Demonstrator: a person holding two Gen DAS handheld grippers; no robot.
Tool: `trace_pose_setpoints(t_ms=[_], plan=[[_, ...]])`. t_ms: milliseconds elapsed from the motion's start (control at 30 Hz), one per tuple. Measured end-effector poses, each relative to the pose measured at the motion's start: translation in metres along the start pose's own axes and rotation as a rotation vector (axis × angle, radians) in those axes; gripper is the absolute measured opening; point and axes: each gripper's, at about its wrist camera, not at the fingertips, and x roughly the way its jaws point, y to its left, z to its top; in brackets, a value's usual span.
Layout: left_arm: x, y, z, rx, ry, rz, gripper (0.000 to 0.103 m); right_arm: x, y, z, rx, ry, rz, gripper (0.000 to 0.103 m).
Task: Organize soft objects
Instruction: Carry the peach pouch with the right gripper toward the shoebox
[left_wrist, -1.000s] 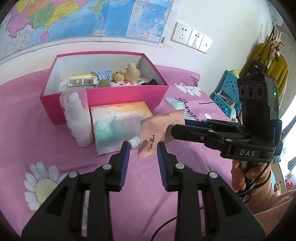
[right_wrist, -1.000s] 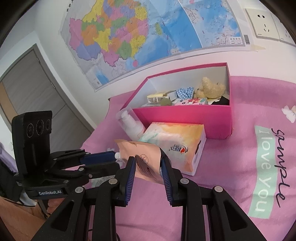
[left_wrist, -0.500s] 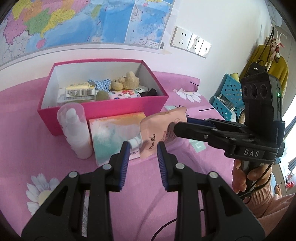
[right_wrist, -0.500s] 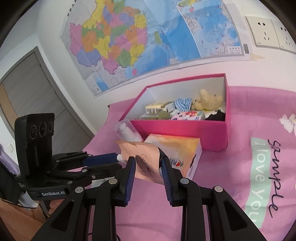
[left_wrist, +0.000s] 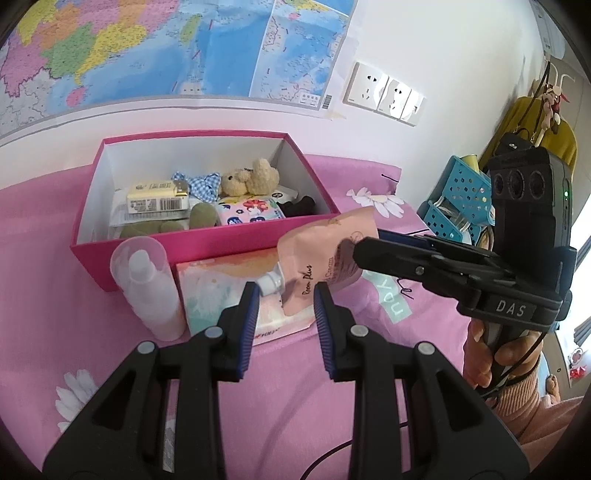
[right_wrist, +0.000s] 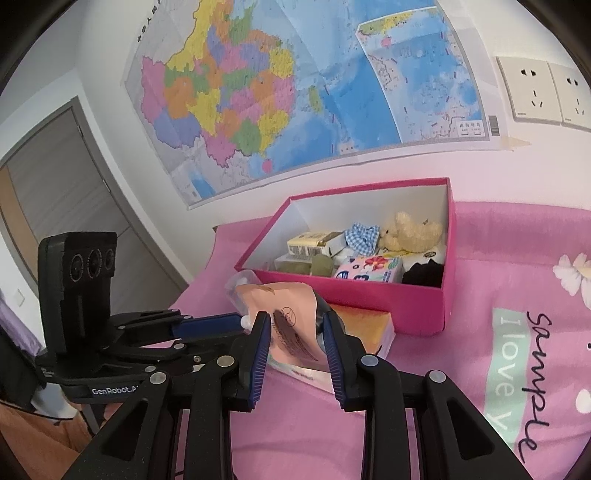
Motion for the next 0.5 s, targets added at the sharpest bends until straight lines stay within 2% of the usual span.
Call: trace_pose_setpoints(t_ms=[500], plan=[[0.010, 0.001, 0.016, -0.013, -0.004, 0.012, 0.032, 0.001, 0.000, 0.014, -0.014, -0.031, 0.003, 0.030]])
